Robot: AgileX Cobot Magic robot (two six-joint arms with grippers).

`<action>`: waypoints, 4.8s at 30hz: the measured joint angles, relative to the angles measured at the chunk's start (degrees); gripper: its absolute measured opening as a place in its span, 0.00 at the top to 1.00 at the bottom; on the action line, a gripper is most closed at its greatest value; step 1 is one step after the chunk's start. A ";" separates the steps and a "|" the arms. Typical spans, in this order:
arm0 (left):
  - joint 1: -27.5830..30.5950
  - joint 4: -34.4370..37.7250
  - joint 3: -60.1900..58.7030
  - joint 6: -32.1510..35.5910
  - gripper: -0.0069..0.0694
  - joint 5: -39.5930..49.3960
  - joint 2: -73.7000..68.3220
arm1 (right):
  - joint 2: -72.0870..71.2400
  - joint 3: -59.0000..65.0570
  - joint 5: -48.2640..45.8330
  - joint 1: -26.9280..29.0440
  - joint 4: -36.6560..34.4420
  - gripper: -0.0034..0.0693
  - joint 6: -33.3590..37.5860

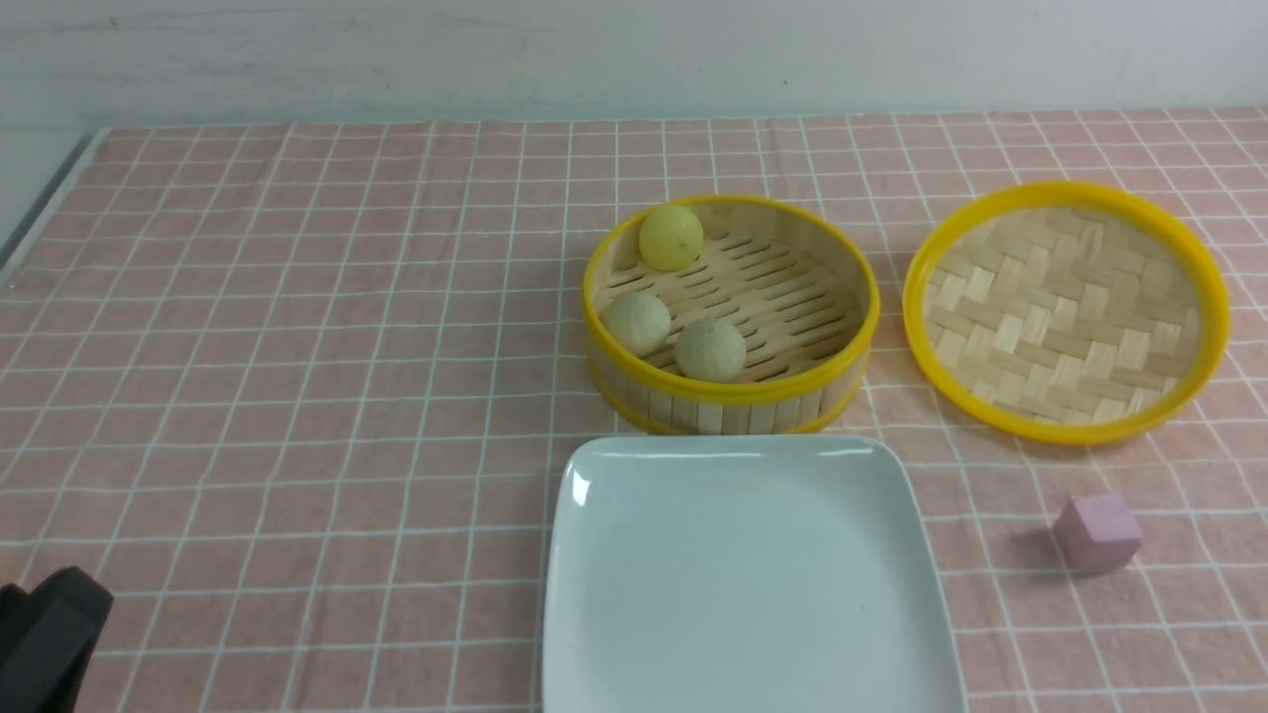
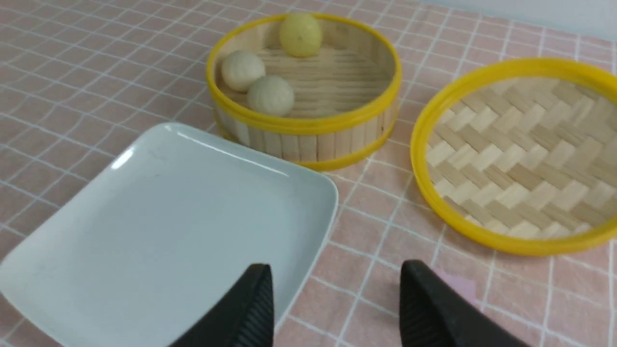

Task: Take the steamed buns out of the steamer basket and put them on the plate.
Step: Use the right arm to grab the steamed stuffed bun that is closest to it, then use the right arm to put the steamed stuffed bun into the plate

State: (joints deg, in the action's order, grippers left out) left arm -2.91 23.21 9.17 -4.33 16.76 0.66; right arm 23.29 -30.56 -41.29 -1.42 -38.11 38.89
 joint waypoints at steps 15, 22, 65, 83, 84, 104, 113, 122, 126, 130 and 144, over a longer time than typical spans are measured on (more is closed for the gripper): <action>0.00 1.66 16.07 11.52 0.39 7.72 -23.59 | 32.17 -25.94 -15.95 0.00 -4.72 0.45 10.29; 0.00 4.84 18.45 16.19 0.39 7.82 -29.71 | 46.72 -37.45 -21.74 -1.20 -4.97 0.45 11.27; 0.00 6.88 18.45 20.98 0.41 12.28 -30.04 | 101.21 -79.39 -13.68 -23.41 18.95 0.45 -4.55; 0.00 6.88 18.45 20.98 0.42 12.81 -30.04 | 104.91 -79.50 -10.81 -23.41 15.89 0.47 -4.49; 0.00 6.88 18.45 20.98 0.42 12.81 -30.04 | 104.96 -79.50 -10.59 -23.41 15.86 0.48 -4.44; 0.00 6.88 18.45 20.98 0.42 12.92 -30.04 | 93.20 -79.60 -16.27 -23.41 22.90 0.92 -6.50; 0.00 6.83 18.45 20.98 0.42 12.92 -30.04 | 81.93 -79.60 -28.56 -23.41 25.66 0.92 -14.10; 0.00 6.73 18.45 20.98 0.42 12.94 -30.04 | 81.19 -73.60 -30.13 -23.41 22.81 0.92 -19.08; 0.00 6.73 18.45 20.98 0.42 12.98 -30.04 | 81.19 -64.96 -29.94 -23.41 21.28 0.92 -19.53; 0.00 6.73 18.45 20.98 0.42 13.17 -30.04 | 81.19 -57.21 -29.74 -23.41 21.25 0.92 -19.23; 0.00 6.73 18.45 20.98 0.42 13.28 -30.04 | 86.12 -54.42 -16.66 -23.41 21.25 0.92 -15.26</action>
State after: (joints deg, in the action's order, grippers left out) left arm -2.91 29.94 27.62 16.65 30.04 -29.38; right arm 109.41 -84.98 -57.95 -24.83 -16.85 23.62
